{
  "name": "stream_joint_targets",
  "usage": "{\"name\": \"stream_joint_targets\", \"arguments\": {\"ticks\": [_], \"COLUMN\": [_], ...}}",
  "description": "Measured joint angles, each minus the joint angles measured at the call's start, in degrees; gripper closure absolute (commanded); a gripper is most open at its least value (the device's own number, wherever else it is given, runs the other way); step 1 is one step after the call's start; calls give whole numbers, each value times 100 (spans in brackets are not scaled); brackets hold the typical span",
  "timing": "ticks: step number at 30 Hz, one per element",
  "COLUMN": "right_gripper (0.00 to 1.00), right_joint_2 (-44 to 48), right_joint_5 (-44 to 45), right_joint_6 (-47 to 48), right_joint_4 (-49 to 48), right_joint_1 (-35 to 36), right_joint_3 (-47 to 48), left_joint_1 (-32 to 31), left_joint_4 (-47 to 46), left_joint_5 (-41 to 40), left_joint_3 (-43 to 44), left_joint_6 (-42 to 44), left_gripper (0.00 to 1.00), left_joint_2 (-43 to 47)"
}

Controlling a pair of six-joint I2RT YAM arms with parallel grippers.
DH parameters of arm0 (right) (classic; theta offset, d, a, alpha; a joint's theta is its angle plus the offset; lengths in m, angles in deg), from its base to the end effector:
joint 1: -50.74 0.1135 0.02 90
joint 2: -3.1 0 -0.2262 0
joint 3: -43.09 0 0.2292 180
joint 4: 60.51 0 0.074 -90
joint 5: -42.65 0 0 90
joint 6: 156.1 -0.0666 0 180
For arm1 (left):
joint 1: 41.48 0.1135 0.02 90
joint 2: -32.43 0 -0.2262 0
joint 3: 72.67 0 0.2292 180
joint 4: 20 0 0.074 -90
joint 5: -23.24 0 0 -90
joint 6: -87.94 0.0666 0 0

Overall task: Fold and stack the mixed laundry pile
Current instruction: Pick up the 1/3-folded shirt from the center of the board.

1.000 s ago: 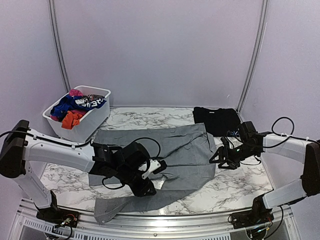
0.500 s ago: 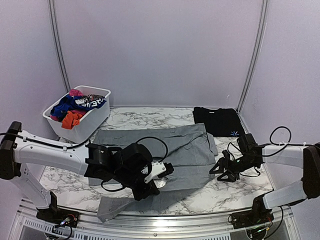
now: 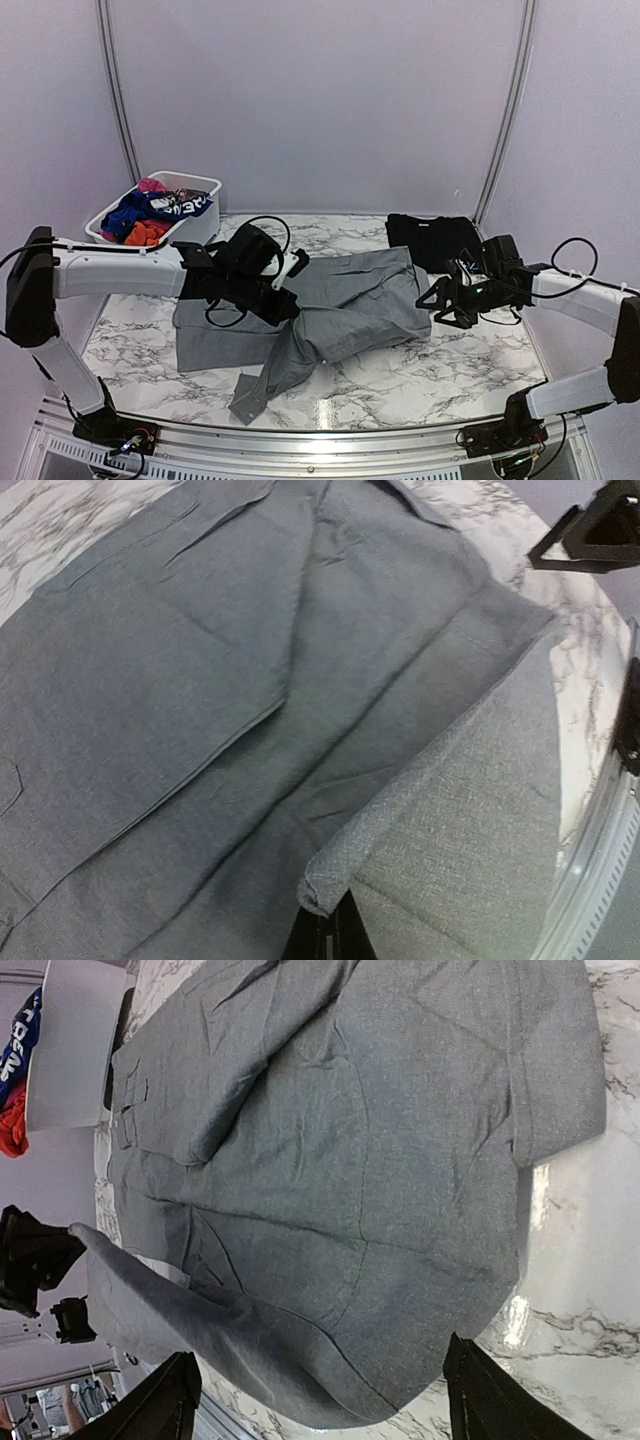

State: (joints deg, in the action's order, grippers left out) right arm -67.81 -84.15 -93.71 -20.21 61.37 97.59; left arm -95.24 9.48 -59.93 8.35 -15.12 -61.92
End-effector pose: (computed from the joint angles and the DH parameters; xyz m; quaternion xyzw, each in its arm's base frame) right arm 0.2244 0.0827 0.1561 0.0448 0.9125 0.3748 0.1577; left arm 0.2082 -0.2974 0.1910 0.3405 0.8494 -0.2656 0.3035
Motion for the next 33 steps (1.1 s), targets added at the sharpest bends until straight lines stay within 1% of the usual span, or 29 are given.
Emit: {"name": "stream_joint_targets", "arguments": {"ticks": [5,10,14,19,21,24,28,29,30,32,33], "right_gripper": [24,24,23,23,23,25,28,29,29,30,31], "right_joint_2": [24,55,55,190,275,385,505,509,498,435,409], "right_joint_5": [-28,-144,-249,-328,-319,-210,-28,-13,-7,4,9], "right_joint_6": [-26,-511,-1027,-1427,-1370,-979,-529,-472,-415,-378,-380], "right_joint_4": [-70,-417,-721,-1019,-986,-693,-446,-417,-391,-260,-210], "right_joint_1": [0,0,0,0,0,0,-2,-2,-2,-2,-2], "right_joint_3": [-107,-767,-1145,-1154,-1086,-756,-315,-260,-247,-278,-321], "left_joint_1": [275,284,282,195,-7,-525,-1329,-1467,-1611,-1832,-1904], "left_joint_4": [184,367,387,348,350,356,625,691,767,881,925], "left_joint_5": [-116,-83,107,664,881,1158,1132,1056,925,577,400], "left_joint_3": [7,81,81,17,4,7,208,271,361,533,610], "left_joint_6": [46,37,42,256,417,706,1211,1292,1386,1541,1589], "left_gripper": [100,100,100,100,100,100,100,97,91,87,81], "left_joint_2": [-372,-575,-579,-337,-109,162,76,2,-101,-326,-426]}}
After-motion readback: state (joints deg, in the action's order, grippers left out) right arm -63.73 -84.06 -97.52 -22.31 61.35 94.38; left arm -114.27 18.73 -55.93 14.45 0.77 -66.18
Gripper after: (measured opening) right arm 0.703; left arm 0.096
